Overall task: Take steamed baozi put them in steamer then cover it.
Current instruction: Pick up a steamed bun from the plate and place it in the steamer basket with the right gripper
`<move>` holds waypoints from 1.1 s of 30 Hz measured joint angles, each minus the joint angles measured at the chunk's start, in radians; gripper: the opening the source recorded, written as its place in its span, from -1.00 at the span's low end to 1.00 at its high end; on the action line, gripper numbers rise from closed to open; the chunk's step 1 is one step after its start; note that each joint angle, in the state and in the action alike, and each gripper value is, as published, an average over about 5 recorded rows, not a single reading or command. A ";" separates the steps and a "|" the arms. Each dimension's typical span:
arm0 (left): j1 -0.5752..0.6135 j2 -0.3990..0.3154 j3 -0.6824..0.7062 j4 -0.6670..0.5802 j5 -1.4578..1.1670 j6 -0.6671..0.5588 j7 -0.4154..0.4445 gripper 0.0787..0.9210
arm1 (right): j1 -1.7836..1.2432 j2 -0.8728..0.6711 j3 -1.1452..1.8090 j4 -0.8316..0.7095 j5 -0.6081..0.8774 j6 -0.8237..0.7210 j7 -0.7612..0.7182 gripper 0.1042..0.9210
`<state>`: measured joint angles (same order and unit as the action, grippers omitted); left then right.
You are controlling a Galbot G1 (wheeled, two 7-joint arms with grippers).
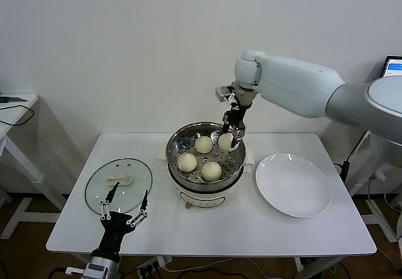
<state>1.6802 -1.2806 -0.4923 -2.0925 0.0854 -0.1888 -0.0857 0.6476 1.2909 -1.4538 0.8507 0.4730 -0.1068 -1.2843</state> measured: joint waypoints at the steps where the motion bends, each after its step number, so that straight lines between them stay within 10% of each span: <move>1: 0.000 0.000 0.000 0.000 0.000 0.000 0.000 0.77 | -0.005 0.004 -0.001 -0.004 -0.001 -0.001 0.003 0.26; 33: 0.002 -0.005 -0.006 0.001 -0.002 -0.004 -0.006 0.77 | -0.099 0.058 -0.017 -0.077 -0.050 0.004 0.040 0.41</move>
<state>1.6824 -1.2858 -0.4988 -2.0919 0.0833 -0.1931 -0.0919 0.5482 1.3493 -1.4705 0.7734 0.4229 -0.1028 -1.2440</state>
